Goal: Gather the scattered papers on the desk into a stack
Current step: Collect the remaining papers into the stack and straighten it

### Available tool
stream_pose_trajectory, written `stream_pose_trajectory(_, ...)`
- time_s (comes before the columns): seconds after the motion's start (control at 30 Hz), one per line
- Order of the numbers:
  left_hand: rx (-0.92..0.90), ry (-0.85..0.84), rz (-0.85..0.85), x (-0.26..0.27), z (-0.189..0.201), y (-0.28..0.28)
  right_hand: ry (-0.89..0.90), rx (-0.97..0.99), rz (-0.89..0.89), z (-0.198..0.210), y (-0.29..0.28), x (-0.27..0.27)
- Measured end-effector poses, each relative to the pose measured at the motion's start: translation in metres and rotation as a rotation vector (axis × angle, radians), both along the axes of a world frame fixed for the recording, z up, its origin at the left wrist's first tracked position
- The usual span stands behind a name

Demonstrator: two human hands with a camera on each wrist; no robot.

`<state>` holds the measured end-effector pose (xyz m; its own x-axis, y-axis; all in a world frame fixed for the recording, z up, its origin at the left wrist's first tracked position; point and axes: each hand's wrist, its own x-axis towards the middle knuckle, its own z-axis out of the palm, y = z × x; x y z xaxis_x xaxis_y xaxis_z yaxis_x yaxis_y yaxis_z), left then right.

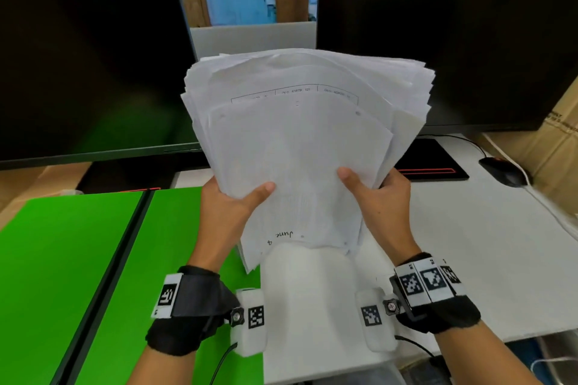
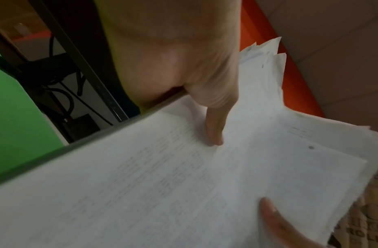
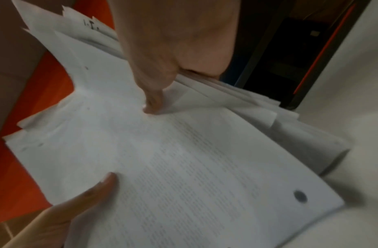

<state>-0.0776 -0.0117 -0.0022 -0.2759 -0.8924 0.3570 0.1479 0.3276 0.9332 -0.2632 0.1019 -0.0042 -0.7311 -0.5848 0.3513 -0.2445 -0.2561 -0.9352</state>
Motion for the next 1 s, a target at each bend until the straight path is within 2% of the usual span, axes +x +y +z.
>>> stream_pose_trajectory(0.17,-0.038,0.025,0.039,-0.009,0.009,0.002,0.082,-0.01,0.023,0.01,-0.008,0.009)
stream_pose_trajectory(0.33,-0.07,0.108,0.051,-0.012,0.019,0.004,0.13,-0.109,-0.027,0.028,-0.003,0.01)
stream_pose_trajectory(0.53,0.076,0.052,-0.015,-0.009,-0.004,0.003,0.079,0.058,0.016,-0.007,0.0,0.002)
stream_pose_trajectory(0.73,0.045,0.122,0.034,-0.015,-0.001,-0.001,0.083,-0.009,-0.004,-0.005,-0.003,0.005)
stream_pose_trajectory(0.9,0.131,-0.004,-0.055,-0.007,-0.015,-0.002,0.099,0.1,0.046,-0.019,0.002,0.001)
stream_pose_trajectory(1.0,0.127,0.046,-0.046,-0.005,-0.011,-0.005,0.079,0.061,0.06,-0.013,0.004,-0.002)
